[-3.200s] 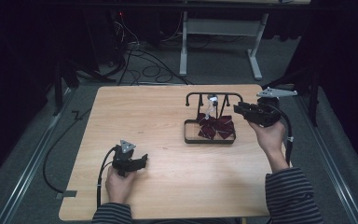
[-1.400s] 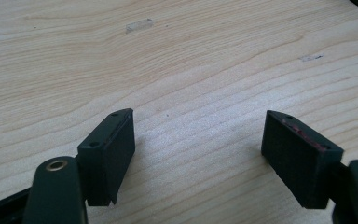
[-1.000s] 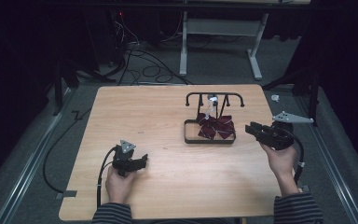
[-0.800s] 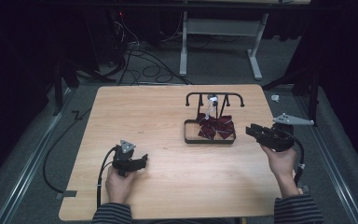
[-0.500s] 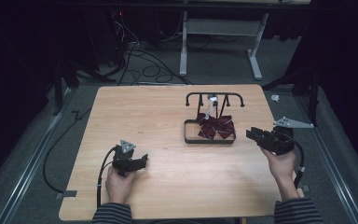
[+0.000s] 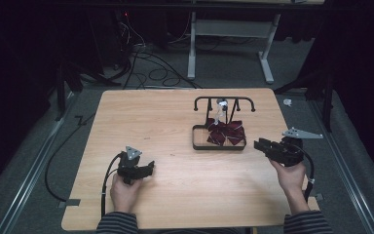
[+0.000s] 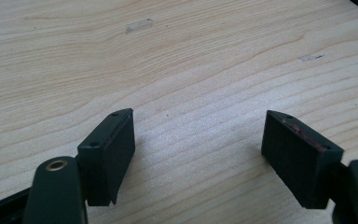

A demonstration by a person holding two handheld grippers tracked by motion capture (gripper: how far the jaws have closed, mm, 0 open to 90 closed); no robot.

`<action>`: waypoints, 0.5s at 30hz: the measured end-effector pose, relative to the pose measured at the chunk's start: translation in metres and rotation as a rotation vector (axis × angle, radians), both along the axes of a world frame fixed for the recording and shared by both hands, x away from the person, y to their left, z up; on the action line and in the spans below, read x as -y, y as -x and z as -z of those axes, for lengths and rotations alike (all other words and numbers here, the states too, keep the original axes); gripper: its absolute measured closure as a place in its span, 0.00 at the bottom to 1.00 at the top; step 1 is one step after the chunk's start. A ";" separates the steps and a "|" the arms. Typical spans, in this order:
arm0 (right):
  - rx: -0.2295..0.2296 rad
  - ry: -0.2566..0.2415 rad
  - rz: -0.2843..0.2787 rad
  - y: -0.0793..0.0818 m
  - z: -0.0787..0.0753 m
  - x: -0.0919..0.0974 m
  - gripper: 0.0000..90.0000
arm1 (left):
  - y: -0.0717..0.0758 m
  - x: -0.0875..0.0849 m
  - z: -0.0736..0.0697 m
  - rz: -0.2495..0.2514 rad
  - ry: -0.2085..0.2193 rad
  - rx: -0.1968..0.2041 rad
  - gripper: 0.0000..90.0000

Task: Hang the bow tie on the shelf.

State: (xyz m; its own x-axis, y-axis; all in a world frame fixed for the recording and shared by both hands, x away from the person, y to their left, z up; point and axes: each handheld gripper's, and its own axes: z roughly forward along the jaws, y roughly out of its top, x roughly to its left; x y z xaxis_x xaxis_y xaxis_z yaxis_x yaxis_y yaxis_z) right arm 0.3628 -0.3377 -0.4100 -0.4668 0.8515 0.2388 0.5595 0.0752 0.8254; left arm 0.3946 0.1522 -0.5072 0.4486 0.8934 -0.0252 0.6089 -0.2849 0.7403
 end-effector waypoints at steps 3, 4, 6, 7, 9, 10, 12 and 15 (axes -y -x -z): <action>-0.001 -0.002 -0.003 0.000 0.002 -0.001 0.76 | 0.000 0.000 0.000 0.000 0.000 0.000 0.29; -0.007 -0.005 -0.003 0.001 0.003 -0.002 0.76 | 0.000 0.000 0.000 0.000 0.000 0.000 0.29; -0.007 -0.006 -0.005 0.001 0.005 -0.002 0.76 | 0.000 0.000 0.000 0.000 0.000 0.000 0.29; -0.011 -0.009 -0.003 0.001 0.006 -0.002 0.76 | 0.000 0.000 0.000 0.000 0.000 0.000 0.29; -0.019 -0.010 -0.005 0.001 0.008 -0.003 0.76 | 0.000 0.000 0.000 0.000 0.001 0.000 0.29; -0.018 -0.010 -0.006 0.001 0.009 -0.003 0.76 | 0.000 0.000 0.000 0.000 0.001 0.000 0.29; -0.019 -0.010 -0.007 0.001 0.010 -0.003 0.76 | 0.000 0.000 0.000 0.000 0.001 0.000 0.29; -0.026 -0.011 -0.007 0.002 0.012 -0.003 0.76 | 0.000 0.000 0.000 0.000 0.001 0.000 0.29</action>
State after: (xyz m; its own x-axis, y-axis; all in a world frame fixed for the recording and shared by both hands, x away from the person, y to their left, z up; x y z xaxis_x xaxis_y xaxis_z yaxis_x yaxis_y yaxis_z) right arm 0.3610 -0.3344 -0.4219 -0.4665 0.8453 0.2603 0.5800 0.0702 0.8116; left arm 0.3947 0.1523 -0.5072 0.4483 0.8935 -0.0261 0.6089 -0.2839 0.7407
